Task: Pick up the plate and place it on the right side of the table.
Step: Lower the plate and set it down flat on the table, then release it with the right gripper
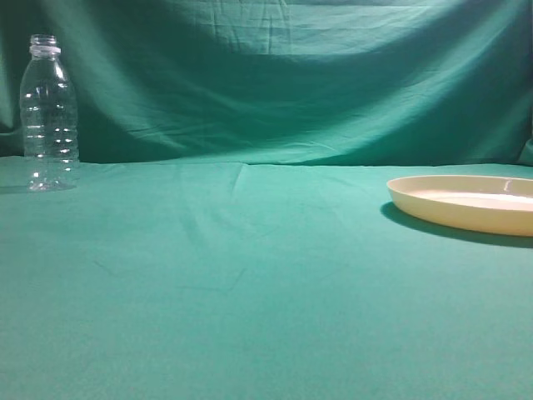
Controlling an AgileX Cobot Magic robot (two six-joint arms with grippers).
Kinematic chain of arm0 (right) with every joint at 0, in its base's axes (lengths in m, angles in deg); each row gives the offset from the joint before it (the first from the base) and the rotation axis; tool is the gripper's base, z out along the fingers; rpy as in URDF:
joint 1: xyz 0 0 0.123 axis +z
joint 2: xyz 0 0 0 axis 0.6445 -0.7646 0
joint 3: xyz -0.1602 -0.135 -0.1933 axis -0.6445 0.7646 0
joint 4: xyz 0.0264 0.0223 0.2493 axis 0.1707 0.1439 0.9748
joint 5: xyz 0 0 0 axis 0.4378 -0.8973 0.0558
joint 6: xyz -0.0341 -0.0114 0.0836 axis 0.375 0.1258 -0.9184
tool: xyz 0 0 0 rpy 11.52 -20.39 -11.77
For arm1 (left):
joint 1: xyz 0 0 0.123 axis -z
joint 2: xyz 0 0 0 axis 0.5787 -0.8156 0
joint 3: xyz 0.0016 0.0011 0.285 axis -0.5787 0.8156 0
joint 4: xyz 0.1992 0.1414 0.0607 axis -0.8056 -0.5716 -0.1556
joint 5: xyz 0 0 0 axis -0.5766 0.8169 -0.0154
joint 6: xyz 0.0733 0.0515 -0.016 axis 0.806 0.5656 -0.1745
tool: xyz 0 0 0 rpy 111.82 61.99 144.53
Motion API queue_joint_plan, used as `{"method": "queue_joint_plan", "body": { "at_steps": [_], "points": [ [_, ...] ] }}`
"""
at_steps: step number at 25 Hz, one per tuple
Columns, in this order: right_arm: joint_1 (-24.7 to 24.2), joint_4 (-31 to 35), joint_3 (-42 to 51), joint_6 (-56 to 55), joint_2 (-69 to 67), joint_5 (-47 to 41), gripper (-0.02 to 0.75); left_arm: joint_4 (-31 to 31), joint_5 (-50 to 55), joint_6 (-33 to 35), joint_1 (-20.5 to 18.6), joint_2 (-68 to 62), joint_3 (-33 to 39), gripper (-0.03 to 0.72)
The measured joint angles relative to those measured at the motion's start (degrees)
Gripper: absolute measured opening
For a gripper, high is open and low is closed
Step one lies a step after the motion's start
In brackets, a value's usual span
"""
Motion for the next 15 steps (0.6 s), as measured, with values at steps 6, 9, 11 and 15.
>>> {"method": "queue_joint_plan", "body": {
  "at_steps": [6, 9, 11, 15],
  "points": [
    [0.00, 1.75, -0.10, 0.00, 12.22, -6.19, 0.036, 0.00, 0.00, 0.00, 0.00, 0.00, 0.00, 0.000],
    [0.00, 5.32, -0.10, 0.10, 19.21, -8.22, 0.000, 0.00, 0.00, 0.00, 0.00, 0.00, 0.00, 0.000],
    [0.00, 7.26, -0.10, 0.65, 24.53, -8.78, 0.000, 0.00, 0.00, 0.00, 0.00, 0.00, 0.00, 0.000],
    [0.00, 9.39, -0.10, 4.50, 34.46, -9.30, 0.000, 0.00, 0.00, 0.00, 0.00, 0.00, 0.00, 0.000]
  ]
}}
